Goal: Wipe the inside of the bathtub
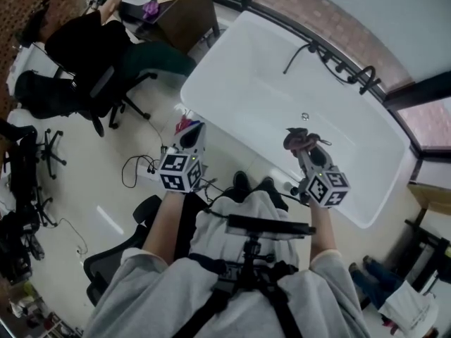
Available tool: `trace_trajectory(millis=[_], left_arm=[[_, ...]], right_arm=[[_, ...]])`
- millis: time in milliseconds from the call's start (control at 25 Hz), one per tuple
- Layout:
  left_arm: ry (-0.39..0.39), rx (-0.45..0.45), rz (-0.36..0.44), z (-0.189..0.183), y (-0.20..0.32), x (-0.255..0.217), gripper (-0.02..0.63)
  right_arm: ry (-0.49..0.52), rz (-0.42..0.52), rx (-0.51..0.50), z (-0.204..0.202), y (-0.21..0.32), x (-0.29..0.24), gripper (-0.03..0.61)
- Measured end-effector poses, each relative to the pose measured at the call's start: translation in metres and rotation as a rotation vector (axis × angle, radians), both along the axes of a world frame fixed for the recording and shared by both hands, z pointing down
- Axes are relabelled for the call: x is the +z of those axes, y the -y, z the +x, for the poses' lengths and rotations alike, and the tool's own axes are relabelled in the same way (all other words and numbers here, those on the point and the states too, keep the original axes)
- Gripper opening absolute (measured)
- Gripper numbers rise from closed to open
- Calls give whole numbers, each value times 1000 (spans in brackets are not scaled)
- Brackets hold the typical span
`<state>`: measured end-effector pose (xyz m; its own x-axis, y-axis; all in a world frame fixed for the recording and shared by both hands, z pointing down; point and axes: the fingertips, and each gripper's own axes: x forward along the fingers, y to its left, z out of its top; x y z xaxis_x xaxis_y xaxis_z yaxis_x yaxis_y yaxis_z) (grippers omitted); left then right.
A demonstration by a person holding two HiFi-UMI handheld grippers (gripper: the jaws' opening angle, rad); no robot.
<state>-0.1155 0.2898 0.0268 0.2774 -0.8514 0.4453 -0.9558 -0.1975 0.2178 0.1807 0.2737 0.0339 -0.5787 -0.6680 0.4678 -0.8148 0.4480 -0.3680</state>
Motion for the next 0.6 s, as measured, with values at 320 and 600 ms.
trace_trajectory(millis=[320,600], left_arm=[[7,-33,-5,-1,-3,-7,8],[43,-63,-29,4,5,-10,8]], right_arm=[[0,-9,-55,-14,18,-6,141],[25,-7,-111,-19,38,-2,141]])
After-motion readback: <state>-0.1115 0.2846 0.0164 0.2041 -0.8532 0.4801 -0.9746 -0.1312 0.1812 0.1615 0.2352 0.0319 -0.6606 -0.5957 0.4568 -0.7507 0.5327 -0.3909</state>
